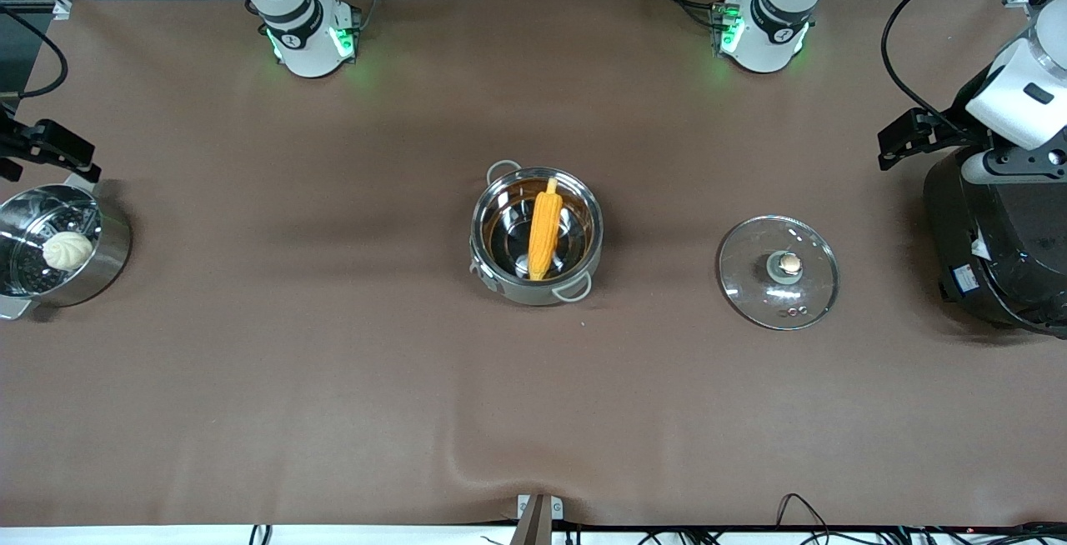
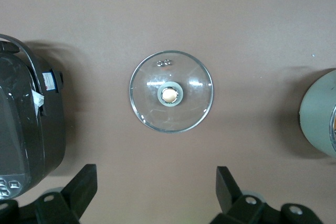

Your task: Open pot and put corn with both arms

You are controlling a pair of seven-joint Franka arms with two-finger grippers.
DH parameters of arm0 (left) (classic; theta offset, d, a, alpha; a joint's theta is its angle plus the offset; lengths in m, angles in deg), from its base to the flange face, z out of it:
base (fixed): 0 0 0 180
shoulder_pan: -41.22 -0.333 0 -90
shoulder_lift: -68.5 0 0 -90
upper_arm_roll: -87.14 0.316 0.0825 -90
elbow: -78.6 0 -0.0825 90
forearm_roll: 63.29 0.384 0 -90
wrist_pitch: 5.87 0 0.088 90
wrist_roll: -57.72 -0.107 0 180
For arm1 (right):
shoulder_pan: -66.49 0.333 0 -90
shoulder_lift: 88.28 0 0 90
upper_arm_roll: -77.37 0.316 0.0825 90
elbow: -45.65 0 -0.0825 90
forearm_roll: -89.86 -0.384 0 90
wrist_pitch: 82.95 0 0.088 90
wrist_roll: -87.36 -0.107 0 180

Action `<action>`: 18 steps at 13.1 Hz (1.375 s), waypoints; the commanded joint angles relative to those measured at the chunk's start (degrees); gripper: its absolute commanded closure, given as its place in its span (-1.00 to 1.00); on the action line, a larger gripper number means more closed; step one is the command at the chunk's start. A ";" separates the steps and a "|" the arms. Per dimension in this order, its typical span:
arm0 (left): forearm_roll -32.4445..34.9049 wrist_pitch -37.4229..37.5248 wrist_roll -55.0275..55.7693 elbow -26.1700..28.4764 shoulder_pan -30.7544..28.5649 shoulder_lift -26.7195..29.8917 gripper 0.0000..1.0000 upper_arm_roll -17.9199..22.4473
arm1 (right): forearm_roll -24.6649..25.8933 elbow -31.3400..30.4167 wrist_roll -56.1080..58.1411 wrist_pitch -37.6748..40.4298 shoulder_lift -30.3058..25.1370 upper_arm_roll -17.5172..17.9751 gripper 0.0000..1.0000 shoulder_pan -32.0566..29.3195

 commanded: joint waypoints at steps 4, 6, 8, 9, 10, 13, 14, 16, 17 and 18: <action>-1.30 2.00 -1.51 -1.38 0.15 -0.05 -1.00 0.56 | -2.22 -0.63 -4.51 2.85 -1.18 0.74 -1.00 1.11; -1.39 4.19 -1.34 -3.57 0.15 -0.92 -1.00 0.64 | -2.31 -0.63 -4.60 2.85 -1.36 0.74 -1.00 1.20; -1.04 5.95 -1.33 -4.55 0.15 -1.46 -1.00 0.82 | -2.31 -0.72 -4.60 2.85 -1.45 0.74 -1.00 1.11; -1.30 6.13 -1.33 -4.55 0.06 -1.46 -1.00 0.82 | -2.31 -0.63 -4.60 2.85 -1.45 0.74 -1.00 1.11; -1.31 6.13 -1.16 -4.64 0.23 -1.46 -1.00 0.82 | -2.31 -0.72 -4.60 3.03 -1.45 0.74 -1.00 1.11; -1.31 6.22 -0.55 -4.55 0.24 -1.46 -1.00 0.82 | -2.14 -0.72 -4.69 4.78 -1.10 0.74 -1.00 1.11; -1.22 6.22 -0.54 -4.55 0.24 -1.46 -1.00 0.82 | -2.05 -0.72 -4.69 5.31 -1.10 0.74 -1.00 1.20; -1.13 6.74 -0.54 -4.55 0.24 -1.46 -1.00 0.82 | -2.14 -0.72 -4.69 5.49 -1.10 0.74 -1.00 1.20; -1.13 6.75 -0.54 -4.55 0.24 -1.46 -1.00 0.82 | -2.14 -0.72 -4.69 5.58 -1.10 0.74 -1.00 1.20; -1.22 6.75 -0.63 -4.55 0.24 -1.46 -1.00 0.82 | -2.23 -0.72 -4.69 5.75 -1.10 0.74 -1.00 1.28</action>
